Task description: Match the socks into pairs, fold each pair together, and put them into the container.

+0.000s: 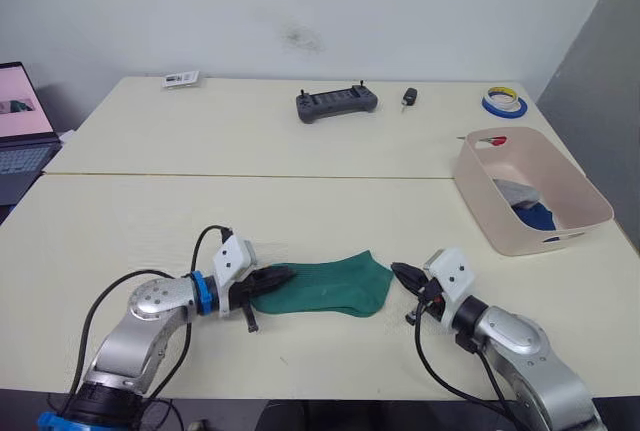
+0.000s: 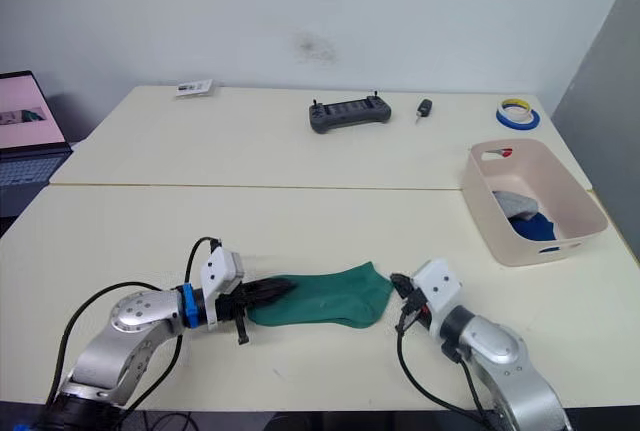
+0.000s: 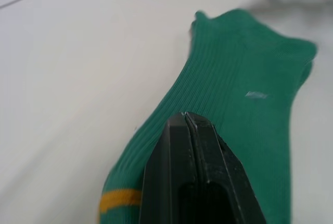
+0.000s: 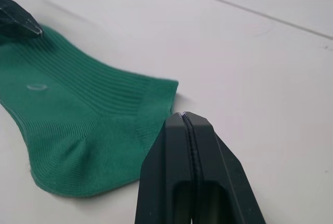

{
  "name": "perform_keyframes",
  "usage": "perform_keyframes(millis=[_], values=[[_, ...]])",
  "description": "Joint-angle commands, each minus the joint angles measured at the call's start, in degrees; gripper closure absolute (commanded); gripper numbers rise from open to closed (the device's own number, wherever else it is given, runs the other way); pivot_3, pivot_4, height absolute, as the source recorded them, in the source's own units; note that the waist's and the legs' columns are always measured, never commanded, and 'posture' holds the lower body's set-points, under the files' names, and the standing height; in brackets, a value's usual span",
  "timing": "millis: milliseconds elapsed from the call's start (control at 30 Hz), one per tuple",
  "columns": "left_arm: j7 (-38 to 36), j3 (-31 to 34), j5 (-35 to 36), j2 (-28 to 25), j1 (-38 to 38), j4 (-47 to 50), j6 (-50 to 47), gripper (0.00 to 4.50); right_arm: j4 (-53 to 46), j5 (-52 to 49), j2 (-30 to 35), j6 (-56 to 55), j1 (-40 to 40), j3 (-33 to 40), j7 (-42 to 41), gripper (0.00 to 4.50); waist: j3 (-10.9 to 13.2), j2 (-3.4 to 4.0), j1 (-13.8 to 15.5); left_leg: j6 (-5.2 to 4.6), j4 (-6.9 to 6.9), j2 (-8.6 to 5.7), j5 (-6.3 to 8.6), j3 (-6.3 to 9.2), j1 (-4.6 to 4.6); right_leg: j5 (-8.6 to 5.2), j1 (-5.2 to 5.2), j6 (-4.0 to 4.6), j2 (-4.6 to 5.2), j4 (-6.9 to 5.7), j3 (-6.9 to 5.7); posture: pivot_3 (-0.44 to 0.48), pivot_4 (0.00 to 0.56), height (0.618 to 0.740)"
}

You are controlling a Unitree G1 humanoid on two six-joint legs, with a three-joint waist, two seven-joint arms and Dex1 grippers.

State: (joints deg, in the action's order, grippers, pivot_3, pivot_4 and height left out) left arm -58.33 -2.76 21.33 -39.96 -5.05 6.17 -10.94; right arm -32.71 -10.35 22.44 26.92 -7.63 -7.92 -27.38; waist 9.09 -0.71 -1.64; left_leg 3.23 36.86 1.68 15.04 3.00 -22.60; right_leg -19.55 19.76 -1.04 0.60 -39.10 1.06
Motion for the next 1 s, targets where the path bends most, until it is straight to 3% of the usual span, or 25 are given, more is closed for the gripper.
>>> perform_keyframes(millis=[33,100,500,800,900,1000], values=[[-0.5,-1.8,-3.4,-0.4,-0.9,-1.9,0.9,4.50,-2.9,-2.1,-0.6,2.4,-0.2,1.0,0.7,4.48,0.0,0.01,0.0,0.00,0.00,0.00,0.00,-0.01,0.00,0.00,0.00,0.00,-0.02,0.00,0.01,0.000,0.150,0.740],[0.0,-3.1,-5.8,-0.3,-1.3,-3.7,1.6,4.50,-3.5,-3.9,-2.2,5.4,0.1,1.7,2.0,4.48,0.0,0.01,-0.1,0.00,0.00,-0.01,0.00,-0.02,0.01,0.00,0.02,0.00,-0.15,0.00,0.02,0.000,0.150,0.740],[0.2,-5.4,-9.5,-0.2,-0.4,-4.0,1.9,4.50,-3.3,-8.6,-7.7,22.0,3.6,1.5,9.8,0.45,0.0,0.03,0.0,0.00,0.00,0.00,0.00,-0.02,-0.02,0.00,0.05,0.00,-0.15,-0.01,0.05,0.000,0.150,0.740],[0.7,-5.4,-9.9,0.2,0.7,-2.8,1.5,4.50,-1.7,-5.5,-5.2,25.4,5.9,-5.4,10.7,0.45,-0.1,0.02,-0.1,0.00,-0.01,0.00,0.00,-0.02,0.04,0.00,0.01,0.00,-0.14,-0.01,0.05,0.000,0.150,0.740],[1.0,-5.4,-10.0,0.2,1.1,-2.9,1.8,4.50,-1.2,-2.7,-3.1,24.2,6.2,-8.3,11.2,1.04,-0.1,0.00,-0.1,-0.01,-0.01,0.02,0.01,-0.01,0.06,0.00,0.00,0.00,-0.15,0.00,0.05,0.000,0.150,0.740],[1.2,-5.4,-10.2,0.2,1.3,-3.2,2.2,4.50,-0.7,-0.1,-1.7,23.1,6.8,-10.4,11.6,2.04,-0.1,0.00,-0.1,-0.01,-0.01,0.01,0.01,-0.01,0.06,-0.01,0.00,0.01,-0.15,0.00,0.06,0.000,0.150,0.740]])
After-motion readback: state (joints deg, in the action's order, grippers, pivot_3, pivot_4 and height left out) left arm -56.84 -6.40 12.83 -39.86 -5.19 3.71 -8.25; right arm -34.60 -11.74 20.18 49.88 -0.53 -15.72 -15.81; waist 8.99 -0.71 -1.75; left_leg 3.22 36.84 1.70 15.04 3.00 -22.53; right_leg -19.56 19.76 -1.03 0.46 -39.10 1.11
